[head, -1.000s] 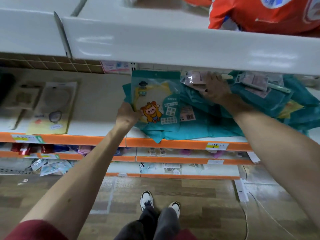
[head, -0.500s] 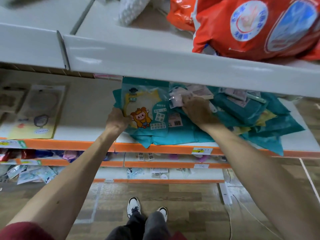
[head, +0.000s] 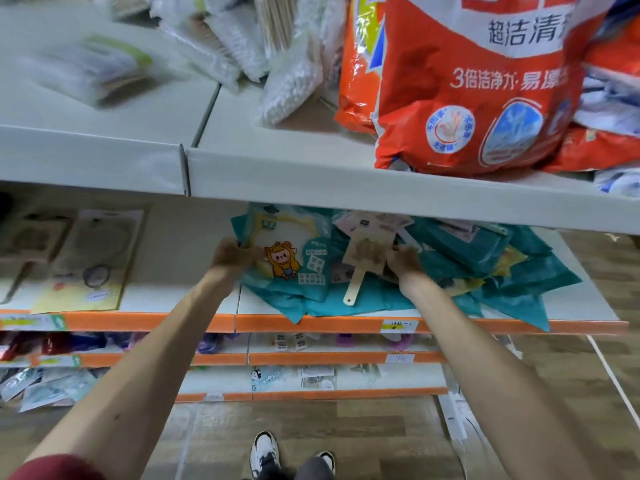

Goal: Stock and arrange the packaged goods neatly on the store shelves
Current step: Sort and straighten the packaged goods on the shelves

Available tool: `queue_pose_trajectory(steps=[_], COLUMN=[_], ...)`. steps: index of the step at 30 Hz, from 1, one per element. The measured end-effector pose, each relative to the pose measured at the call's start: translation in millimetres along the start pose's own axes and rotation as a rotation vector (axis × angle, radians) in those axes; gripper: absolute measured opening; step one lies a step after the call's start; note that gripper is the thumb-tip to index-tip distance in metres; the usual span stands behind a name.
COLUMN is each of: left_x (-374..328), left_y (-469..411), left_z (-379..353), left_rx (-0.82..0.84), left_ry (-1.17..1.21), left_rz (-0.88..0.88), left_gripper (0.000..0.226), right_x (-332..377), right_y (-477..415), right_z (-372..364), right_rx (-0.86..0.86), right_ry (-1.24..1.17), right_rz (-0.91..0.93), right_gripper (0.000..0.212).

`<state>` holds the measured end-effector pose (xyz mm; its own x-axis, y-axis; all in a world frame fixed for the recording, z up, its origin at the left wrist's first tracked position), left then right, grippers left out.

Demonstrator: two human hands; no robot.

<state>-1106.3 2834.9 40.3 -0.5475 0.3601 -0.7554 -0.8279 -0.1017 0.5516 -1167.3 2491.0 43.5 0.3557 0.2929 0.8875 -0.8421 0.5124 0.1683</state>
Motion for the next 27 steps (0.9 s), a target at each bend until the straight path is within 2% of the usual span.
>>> queue_pose_trajectory(steps=[3, 6, 10, 12, 16, 19, 21, 25, 27], left_x=[16, 29, 34, 27, 14, 6, 4, 6, 14], left_y=[-3, -6, 0, 5, 10, 22, 34, 59, 70], left_z=[-3, -4, -2, 1, 5, 6, 5, 23, 42], left_rx=[0.068, 0.081, 0.11, 0.122, 0.112, 0.107, 0.111, 0.082, 0.049], left_ry=[0.151, 0.23, 0.313, 0.307, 0.262, 0.27, 0.318, 0.299, 0.262], left_rz=[0.086, 0.148, 0.216, 0.2, 0.141, 0.104, 0.079, 0.028, 0.011], left_gripper=[0.019, 0.018, 0.022, 0.023, 0.028, 0.024, 0.02, 0.031, 0.03], right_x=[-20, -25, -20, -11, 11, 15, 9, -7, -3], right_y=[13, 21, 30, 34, 46, 57, 64, 82, 100], right_z=[-14, -17, -8, 1, 19, 32, 41, 48, 44], right_rx=[0.014, -0.031, -0.031, -0.016, -0.018, -0.024, -0.036, -0.056, -0.058], right_ry=[-0.1, -0.264, -0.254, -0.188, -0.124, -0.078, -0.042, -0.045, -0.053], right_rz=[-0.088, -0.189, -0.184, -0.145, -0.066, -0.026, -0.032, -0.057, -0.051], right_gripper=[0.002, 0.015, 0.01, 0.006, 0.017, 0.015, 0.01, 0.018, 0.021])
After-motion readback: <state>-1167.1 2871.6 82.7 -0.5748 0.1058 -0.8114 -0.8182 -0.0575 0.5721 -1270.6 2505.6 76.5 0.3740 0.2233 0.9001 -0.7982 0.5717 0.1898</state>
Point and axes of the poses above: each hand's wrist, its own y-axis away from the middle knuckle, its own z-axis out of the back of the hand, x = y × z, the point moved 8 cm from there along -y, towards the middle knuckle, and after that the axes turned 11 degrees about z, right-handed, at the moved point
